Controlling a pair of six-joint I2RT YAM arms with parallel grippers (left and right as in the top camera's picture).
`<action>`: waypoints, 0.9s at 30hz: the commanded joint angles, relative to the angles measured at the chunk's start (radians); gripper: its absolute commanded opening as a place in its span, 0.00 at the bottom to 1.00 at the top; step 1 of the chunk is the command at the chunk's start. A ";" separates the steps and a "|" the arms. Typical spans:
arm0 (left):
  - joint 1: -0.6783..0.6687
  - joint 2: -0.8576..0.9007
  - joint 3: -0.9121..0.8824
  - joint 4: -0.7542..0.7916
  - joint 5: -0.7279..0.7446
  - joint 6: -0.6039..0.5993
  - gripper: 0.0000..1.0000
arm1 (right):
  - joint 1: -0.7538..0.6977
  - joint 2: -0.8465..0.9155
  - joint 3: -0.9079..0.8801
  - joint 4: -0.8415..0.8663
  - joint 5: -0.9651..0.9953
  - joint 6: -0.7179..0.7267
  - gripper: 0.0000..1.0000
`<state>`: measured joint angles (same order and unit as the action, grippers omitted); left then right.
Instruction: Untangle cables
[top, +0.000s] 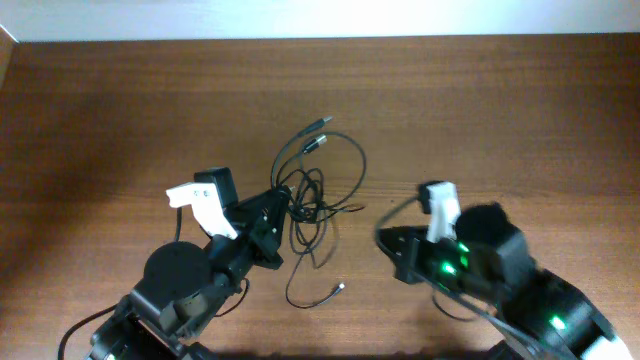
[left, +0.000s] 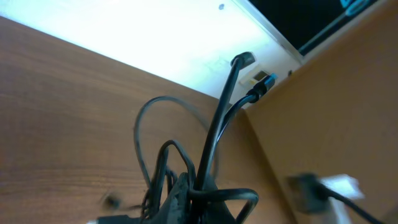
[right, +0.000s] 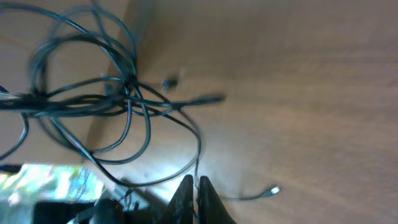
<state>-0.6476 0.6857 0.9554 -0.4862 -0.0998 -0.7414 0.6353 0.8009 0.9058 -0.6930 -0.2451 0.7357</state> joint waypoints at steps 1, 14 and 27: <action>0.003 -0.007 0.012 -0.005 -0.150 -0.010 0.00 | -0.001 -0.145 0.015 -0.083 0.224 -0.026 0.08; 0.003 0.145 0.012 -0.151 -0.085 -1.249 0.00 | -0.001 -0.071 0.014 -0.074 -0.254 0.138 0.28; 0.003 0.143 0.012 -0.128 -0.071 -1.248 0.00 | 0.114 0.275 0.014 0.276 0.153 0.349 0.61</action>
<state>-0.6456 0.8402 0.9565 -0.6186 -0.2127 -1.9800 0.7536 1.0801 0.9062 -0.4267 -0.2501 0.9932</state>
